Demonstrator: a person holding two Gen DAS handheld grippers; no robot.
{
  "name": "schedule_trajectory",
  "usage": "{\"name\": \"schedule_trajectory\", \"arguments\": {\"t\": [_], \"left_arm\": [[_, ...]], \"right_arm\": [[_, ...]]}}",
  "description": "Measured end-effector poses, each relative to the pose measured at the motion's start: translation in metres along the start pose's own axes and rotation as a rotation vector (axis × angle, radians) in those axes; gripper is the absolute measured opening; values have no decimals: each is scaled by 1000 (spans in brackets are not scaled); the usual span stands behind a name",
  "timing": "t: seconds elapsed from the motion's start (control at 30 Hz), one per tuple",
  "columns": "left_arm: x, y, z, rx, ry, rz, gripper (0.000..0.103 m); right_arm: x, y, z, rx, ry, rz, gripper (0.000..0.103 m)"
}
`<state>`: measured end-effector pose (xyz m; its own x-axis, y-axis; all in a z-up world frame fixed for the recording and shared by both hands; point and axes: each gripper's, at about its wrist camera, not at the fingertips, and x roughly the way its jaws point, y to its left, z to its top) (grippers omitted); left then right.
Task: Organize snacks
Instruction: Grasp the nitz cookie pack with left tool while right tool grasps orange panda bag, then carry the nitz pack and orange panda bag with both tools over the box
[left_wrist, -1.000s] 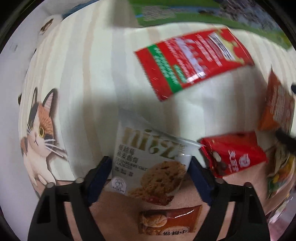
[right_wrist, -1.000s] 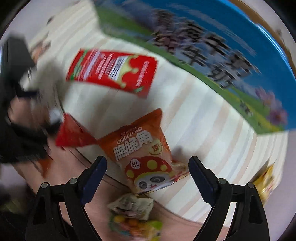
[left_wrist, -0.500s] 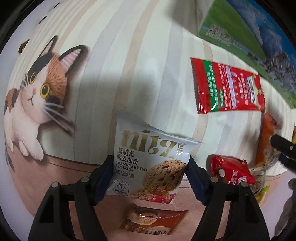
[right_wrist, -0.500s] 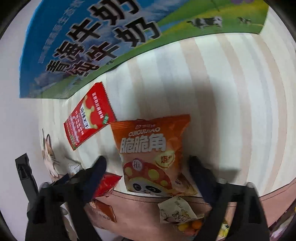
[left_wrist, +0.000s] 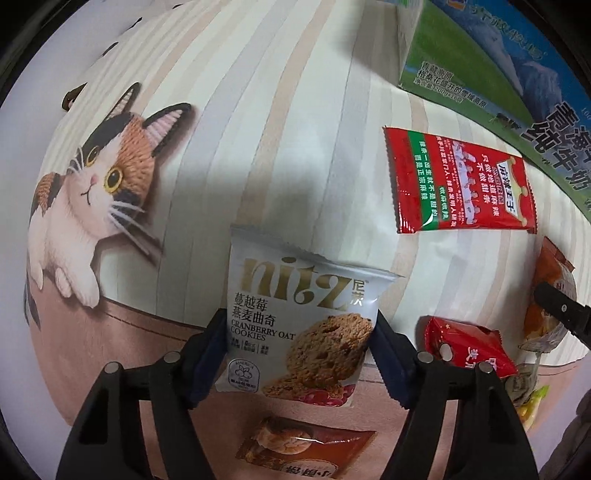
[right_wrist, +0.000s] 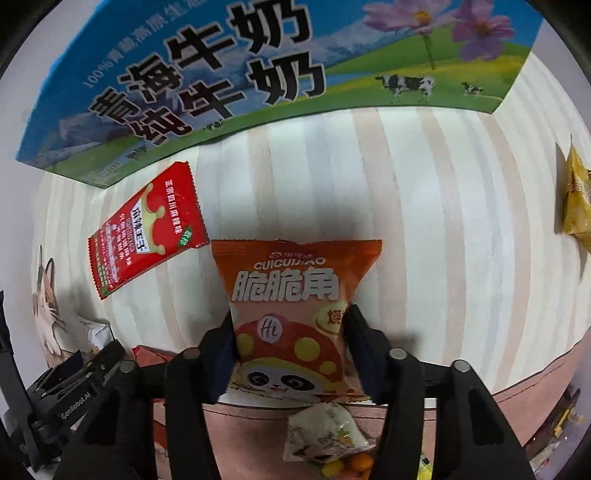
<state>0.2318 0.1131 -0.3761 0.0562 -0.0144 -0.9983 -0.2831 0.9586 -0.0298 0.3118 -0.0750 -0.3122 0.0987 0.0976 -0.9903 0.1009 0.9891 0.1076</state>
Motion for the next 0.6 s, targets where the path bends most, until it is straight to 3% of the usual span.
{"name": "schedule_trajectory", "arguments": {"t": [0.2, 0.37, 0.6], "left_arm": [[-43, 14, -9, -1, -36, -35, 71], [-109, 6, -10, 5, -151, -93, 71], [-186, -39, 33, 71, -258, -214, 71]], "right_arm": [[-44, -27, -6, 11, -36, 62, 52], [-97, -41, 2, -2, -90, 151, 52], [-174, -28, 21, -19, -191, 283, 52]]}}
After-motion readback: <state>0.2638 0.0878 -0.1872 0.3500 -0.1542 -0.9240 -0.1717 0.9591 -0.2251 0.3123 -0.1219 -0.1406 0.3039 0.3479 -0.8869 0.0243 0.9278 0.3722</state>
